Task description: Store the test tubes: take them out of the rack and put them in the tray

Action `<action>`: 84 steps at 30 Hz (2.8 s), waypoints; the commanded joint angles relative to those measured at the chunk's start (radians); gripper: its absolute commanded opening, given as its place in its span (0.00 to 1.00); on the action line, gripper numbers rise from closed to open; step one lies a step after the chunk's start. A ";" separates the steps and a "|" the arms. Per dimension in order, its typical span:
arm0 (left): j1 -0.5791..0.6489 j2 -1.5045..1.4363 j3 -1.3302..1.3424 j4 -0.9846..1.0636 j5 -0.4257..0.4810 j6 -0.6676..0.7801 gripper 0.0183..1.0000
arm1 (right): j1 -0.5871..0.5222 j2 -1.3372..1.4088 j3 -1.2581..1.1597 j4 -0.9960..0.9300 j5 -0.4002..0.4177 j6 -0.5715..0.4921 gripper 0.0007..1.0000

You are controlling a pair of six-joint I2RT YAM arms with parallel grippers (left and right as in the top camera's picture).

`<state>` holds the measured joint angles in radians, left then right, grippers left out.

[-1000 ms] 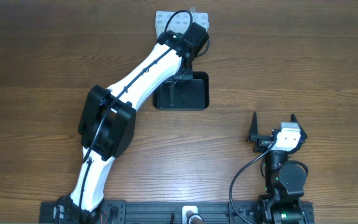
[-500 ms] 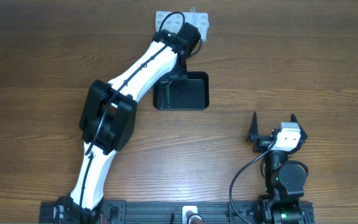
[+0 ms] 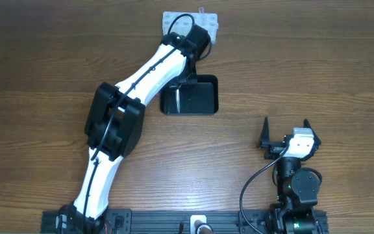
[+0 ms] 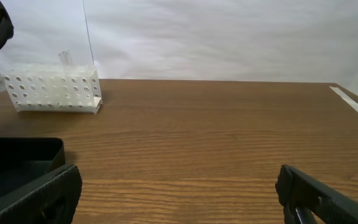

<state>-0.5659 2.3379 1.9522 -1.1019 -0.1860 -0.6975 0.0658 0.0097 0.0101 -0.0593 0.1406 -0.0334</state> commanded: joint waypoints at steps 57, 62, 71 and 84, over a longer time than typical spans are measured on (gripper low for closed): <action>0.556 -1.634 -1.343 1.218 0.190 0.668 1.00 | -0.006 -0.002 -0.005 -0.003 0.010 0.002 0.99; 0.577 -1.778 -1.464 1.219 0.198 0.668 1.00 | -0.006 -0.002 -0.005 -0.003 0.010 0.002 0.99; 0.599 -2.000 -1.678 1.231 0.251 0.667 1.00 | -0.006 -0.002 -0.005 -0.003 0.010 0.002 0.99; 0.599 -2.189 -1.910 1.213 0.276 0.667 1.00 | -0.006 -0.002 -0.005 -0.003 0.010 0.002 0.99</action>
<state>0.0277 0.1856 0.0845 0.1192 0.0727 -0.0448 0.0658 0.0101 0.0101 -0.0593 0.1410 -0.0338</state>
